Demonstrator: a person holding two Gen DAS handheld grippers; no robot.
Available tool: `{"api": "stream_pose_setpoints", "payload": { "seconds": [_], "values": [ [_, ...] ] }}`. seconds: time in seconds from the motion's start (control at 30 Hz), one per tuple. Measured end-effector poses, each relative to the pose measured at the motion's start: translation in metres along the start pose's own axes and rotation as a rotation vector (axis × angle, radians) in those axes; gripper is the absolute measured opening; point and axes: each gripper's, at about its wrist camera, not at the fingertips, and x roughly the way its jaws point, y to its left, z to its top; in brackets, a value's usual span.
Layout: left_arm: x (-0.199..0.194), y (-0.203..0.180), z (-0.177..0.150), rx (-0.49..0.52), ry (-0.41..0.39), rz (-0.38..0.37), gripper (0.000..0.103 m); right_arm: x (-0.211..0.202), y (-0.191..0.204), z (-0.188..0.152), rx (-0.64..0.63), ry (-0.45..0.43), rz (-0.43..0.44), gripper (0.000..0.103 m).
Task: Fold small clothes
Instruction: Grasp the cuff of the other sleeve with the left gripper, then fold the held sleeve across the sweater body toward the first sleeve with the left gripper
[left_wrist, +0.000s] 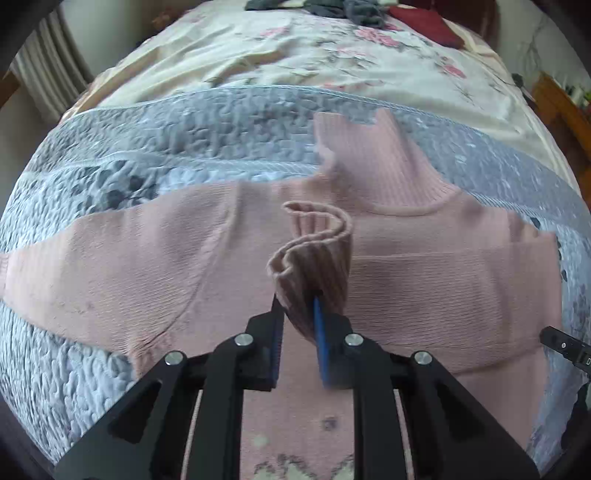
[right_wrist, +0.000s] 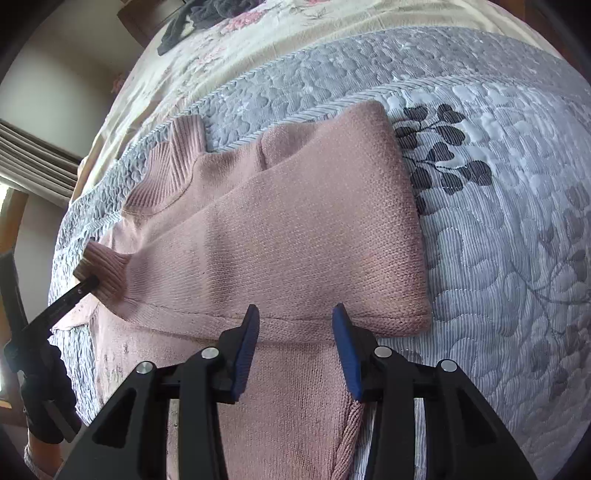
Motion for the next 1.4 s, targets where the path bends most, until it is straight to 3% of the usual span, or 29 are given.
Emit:
{"api": "stream_pose_setpoints", "payload": {
  "seconds": [0.17,0.23,0.33,0.43,0.53,0.67,0.8,0.87,0.97,1.2,1.4],
  "values": [
    [-0.009,0.020,-0.006,-0.060,-0.008,0.002,0.019,-0.008,0.017,0.006,-0.026,-0.022,0.037,0.043],
    [-0.009,0.013,-0.005,-0.055,-0.015,-0.005,0.030,-0.003,0.027,0.007,-0.041,-0.014,0.044,0.043],
    [-0.007,-0.001,-0.008,-0.037,-0.011,-0.043,0.037,0.009,0.040,0.007,-0.060,0.007,0.036,0.043],
    [0.015,-0.009,-0.010,0.003,0.030,-0.045,0.037,0.027,0.042,0.005,-0.049,0.048,0.011,0.043],
    [0.048,-0.008,-0.014,0.011,0.137,-0.080,0.037,0.042,0.041,0.003,-0.043,0.065,-0.021,0.042],
    [0.056,-0.007,-0.014,0.043,0.133,-0.095,0.038,0.048,0.046,0.001,-0.051,0.063,-0.056,0.045],
    [0.044,0.013,-0.010,-0.023,0.130,-0.174,0.038,0.042,0.061,0.001,-0.073,0.055,-0.111,0.049],
    [0.024,0.035,-0.012,-0.051,0.083,-0.169,0.039,0.030,0.072,-0.002,-0.073,0.026,-0.079,0.049],
    [-0.007,0.086,-0.022,-0.126,0.025,-0.149,0.050,0.018,0.100,-0.011,-0.099,0.010,-0.025,0.049],
    [-0.030,0.250,-0.056,-0.323,0.059,0.016,0.053,0.030,0.181,-0.043,-0.228,0.054,0.044,0.050],
    [-0.032,0.373,-0.070,-0.552,0.026,0.038,0.053,0.050,0.232,-0.069,-0.301,0.081,0.043,0.051]
  ]
}}
